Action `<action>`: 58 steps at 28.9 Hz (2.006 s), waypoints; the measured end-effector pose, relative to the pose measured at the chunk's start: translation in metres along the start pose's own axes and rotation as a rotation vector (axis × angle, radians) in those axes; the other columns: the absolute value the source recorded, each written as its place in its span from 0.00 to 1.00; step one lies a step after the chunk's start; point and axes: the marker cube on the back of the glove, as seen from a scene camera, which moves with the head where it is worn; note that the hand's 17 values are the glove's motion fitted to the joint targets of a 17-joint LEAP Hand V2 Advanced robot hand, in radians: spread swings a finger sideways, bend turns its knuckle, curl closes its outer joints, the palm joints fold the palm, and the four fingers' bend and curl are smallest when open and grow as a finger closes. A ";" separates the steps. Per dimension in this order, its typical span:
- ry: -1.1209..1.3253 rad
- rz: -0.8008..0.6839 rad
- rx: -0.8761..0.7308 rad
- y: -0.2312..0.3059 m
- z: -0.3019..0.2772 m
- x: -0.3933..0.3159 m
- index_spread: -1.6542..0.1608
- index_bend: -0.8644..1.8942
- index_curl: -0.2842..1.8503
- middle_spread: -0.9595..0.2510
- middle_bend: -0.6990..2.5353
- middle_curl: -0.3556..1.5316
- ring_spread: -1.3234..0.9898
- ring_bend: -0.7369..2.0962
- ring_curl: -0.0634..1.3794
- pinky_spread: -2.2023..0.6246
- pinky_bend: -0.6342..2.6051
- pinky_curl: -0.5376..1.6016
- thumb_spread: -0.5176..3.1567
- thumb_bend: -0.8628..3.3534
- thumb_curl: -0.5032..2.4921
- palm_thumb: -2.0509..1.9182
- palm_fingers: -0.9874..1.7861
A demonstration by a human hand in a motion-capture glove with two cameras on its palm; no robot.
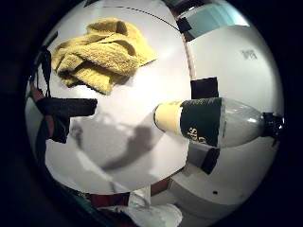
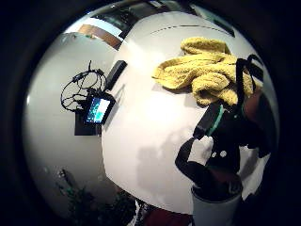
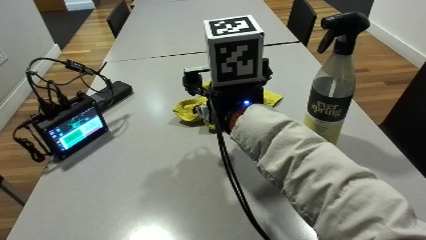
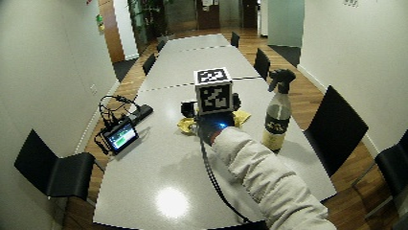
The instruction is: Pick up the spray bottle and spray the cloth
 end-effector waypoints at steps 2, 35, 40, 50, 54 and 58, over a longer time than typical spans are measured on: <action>0.004 -0.002 0.003 0.000 -0.001 -0.001 0.84 0.41 0.17 0.75 0.36 0.26 0.54 0.44 0.14 0.72 0.38 0.31 0.22 0.30 0.22 0.67 0.91; -1.091 0.083 0.410 0.105 -0.006 0.188 0.75 0.39 0.31 0.72 0.36 0.39 0.52 0.39 0.29 0.77 0.23 0.36 0.37 0.24 0.32 0.70 0.56; -1.137 0.013 0.231 0.055 0.049 0.179 0.75 0.39 0.31 0.72 0.36 0.39 0.52 0.38 0.28 0.79 0.23 0.34 0.38 0.23 0.33 0.72 0.59; -1.242 0.016 0.359 0.057 0.054 0.178 0.76 0.41 0.35 0.67 0.36 0.41 0.49 0.40 0.30 0.71 0.31 0.39 0.30 0.22 0.36 0.76 0.84; -1.186 0.115 0.490 0.052 0.041 0.181 0.76 0.41 0.36 0.67 0.37 0.42 0.48 0.41 0.32 0.69 0.31 0.40 0.27 0.21 0.37 0.76 0.84; -1.149 0.148 0.592 0.037 0.022 0.185 0.76 0.41 0.37 0.67 0.38 0.43 0.48 0.42 0.33 0.68 0.32 0.41 0.26 0.20 0.38 0.76 0.85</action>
